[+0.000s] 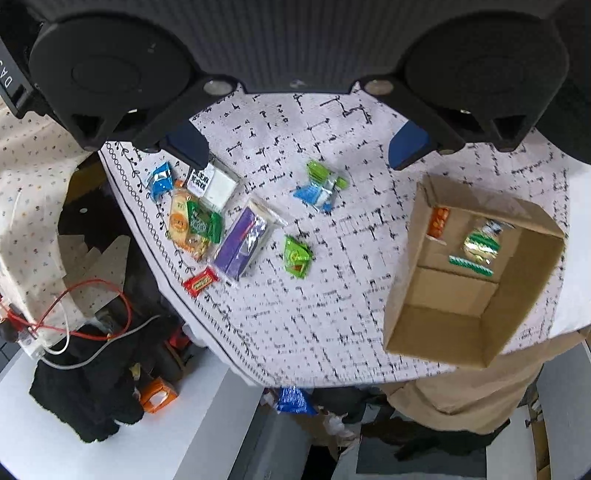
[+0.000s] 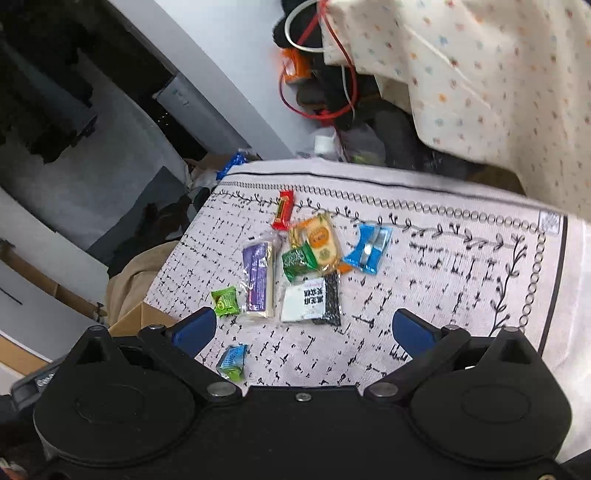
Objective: Organize snacks
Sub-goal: 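Move both tools back from the box to the snack pile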
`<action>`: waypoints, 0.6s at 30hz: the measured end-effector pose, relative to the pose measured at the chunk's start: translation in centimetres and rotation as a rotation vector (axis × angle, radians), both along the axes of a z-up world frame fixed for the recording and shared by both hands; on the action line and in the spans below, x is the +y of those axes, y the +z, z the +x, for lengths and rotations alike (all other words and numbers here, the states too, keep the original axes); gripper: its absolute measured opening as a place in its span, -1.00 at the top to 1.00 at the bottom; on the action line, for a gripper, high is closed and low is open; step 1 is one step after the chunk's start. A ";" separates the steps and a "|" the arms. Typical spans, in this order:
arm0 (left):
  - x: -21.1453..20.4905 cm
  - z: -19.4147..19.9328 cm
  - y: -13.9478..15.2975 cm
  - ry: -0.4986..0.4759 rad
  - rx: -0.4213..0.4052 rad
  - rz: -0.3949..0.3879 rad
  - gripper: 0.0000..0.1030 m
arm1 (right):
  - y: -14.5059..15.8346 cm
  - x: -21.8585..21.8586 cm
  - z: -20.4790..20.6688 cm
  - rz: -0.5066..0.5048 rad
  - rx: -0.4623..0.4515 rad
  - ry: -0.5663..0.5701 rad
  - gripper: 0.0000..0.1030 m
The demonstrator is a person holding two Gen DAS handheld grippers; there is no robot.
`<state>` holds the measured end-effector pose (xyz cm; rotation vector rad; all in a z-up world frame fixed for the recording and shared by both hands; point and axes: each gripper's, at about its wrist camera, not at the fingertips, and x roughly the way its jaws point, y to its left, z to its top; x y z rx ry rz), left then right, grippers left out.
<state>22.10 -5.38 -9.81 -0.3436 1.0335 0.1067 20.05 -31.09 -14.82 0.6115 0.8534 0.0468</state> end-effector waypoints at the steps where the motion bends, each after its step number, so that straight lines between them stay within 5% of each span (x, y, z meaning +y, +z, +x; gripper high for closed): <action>1: -0.2 0.3 -0.4 0.003 0.011 -0.002 -1.00 | -0.3 -0.2 0.1 0.012 0.004 0.001 -0.99; 7: -0.6 1.7 -2.4 0.022 0.041 0.013 -0.99 | -2.5 -1.3 1.6 0.091 0.044 -0.026 -0.98; 18: -0.3 4.7 -6.4 0.003 0.070 0.030 -0.93 | -5.9 1.0 6.6 0.104 0.106 0.094 -0.81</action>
